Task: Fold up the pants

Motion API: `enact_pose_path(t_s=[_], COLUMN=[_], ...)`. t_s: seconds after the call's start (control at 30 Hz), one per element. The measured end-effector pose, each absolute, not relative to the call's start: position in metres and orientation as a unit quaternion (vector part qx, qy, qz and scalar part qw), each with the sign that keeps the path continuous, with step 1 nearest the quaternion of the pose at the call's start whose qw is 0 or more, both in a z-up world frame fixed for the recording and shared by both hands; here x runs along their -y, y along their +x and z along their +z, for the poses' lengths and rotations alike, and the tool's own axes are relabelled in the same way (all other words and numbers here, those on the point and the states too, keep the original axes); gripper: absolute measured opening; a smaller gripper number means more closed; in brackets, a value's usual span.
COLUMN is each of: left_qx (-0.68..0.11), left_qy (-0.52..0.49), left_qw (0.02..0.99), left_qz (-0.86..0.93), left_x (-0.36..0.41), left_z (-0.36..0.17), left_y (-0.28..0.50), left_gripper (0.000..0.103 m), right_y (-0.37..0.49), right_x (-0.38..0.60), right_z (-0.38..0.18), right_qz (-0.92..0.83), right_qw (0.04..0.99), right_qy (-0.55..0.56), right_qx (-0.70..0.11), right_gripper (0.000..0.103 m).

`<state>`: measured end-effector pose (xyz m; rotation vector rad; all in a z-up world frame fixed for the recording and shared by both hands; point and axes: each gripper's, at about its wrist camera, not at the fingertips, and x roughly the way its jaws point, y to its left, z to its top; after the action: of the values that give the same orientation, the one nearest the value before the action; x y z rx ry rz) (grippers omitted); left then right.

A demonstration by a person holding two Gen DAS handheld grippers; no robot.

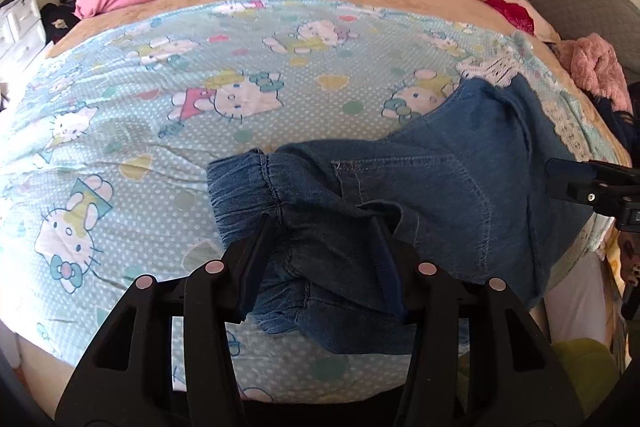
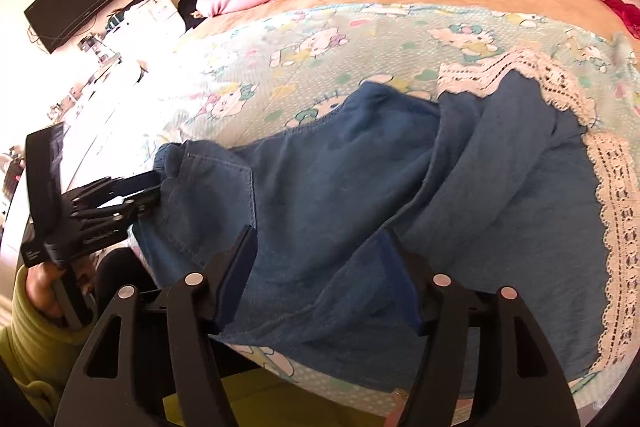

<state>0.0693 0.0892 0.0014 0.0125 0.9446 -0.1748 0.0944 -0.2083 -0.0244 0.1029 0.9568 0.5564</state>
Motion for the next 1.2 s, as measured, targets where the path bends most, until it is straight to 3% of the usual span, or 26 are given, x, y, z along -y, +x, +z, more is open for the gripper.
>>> enact_pose_path(t_s=[0.23,0.3,0.33,0.37,0.4,0.6,1.2], left_qx=[-0.428,-0.422,-0.419,-0.417,-0.416,-0.404,-0.42], left_qy=[0.004,-0.001,-0.003,-0.004,-0.005,-0.001,-0.017], left_qw=[0.9,0.903,0.905,0.905,0.906,0.911,0.894], left_qz=[-0.082,-0.08,-0.08,-0.08,-0.079,-0.084,-0.155], left_x=[-0.089,-0.09,-0.091,-0.091,-0.091,-0.083,-0.027], left_z=[0.027,0.033,0.036,0.038,0.04,0.051,0.044], left_y=[0.06,0.058,0.057,0.056,0.055,0.053,0.065], left_gripper=[0.055,0.068,0.069,0.071,0.075,0.087,0.09], right_y=[0.094,0.095,0.097,0.097,0.097,0.106,0.163], right_x=[0.216,0.218,0.218,0.221,0.223,0.235,0.275], right_z=[-0.014,-0.012,-0.01,-0.009,-0.007,0.005,0.028], right_qz=[0.248,0.246,0.244,0.241,0.236,0.206,0.128], right_qw=[0.862,0.863,0.865,0.867,0.87,0.885,0.903], right_qy=[0.039,0.039,0.039,0.038,0.039,0.04,0.042], right_qx=[-0.441,-0.439,-0.437,-0.435,-0.431,-0.416,-0.407], right_gripper=[0.062,0.062,0.062,0.068,0.087,0.09,0.09])
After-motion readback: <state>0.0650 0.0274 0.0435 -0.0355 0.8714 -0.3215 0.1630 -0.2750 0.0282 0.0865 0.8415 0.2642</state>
